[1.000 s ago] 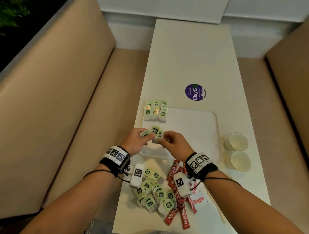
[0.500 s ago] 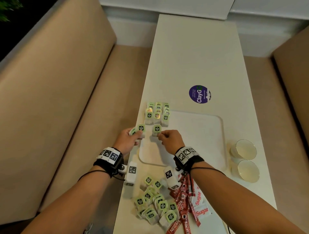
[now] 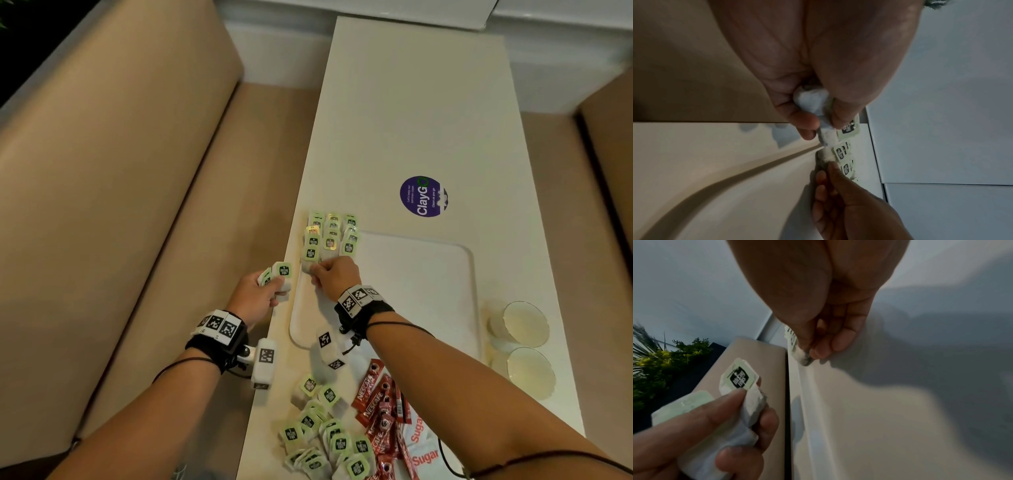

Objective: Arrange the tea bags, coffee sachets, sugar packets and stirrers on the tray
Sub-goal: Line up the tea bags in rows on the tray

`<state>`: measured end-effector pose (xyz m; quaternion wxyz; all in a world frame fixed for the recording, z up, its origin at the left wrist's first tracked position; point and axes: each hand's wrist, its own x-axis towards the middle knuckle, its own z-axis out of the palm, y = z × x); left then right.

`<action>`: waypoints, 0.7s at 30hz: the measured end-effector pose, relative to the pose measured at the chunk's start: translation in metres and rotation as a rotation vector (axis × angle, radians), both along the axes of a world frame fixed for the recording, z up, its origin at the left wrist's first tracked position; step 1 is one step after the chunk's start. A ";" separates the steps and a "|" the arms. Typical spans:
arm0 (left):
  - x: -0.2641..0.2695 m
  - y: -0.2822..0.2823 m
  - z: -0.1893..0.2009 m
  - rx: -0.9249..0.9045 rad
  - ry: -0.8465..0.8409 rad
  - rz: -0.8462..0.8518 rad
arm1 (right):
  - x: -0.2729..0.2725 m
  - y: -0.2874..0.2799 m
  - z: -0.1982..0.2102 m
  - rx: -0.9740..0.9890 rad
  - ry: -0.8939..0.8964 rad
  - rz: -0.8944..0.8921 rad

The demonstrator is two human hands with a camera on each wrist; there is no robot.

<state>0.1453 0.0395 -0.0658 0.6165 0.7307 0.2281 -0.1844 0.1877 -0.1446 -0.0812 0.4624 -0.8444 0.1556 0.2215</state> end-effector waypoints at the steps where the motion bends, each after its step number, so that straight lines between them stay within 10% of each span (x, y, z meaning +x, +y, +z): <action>1: -0.001 -0.001 0.000 -0.005 -0.004 0.004 | 0.001 0.001 -0.001 0.014 0.005 -0.013; 21: 0.002 -0.010 -0.014 -0.043 -0.034 0.112 | -0.005 0.004 -0.012 0.019 0.019 -0.096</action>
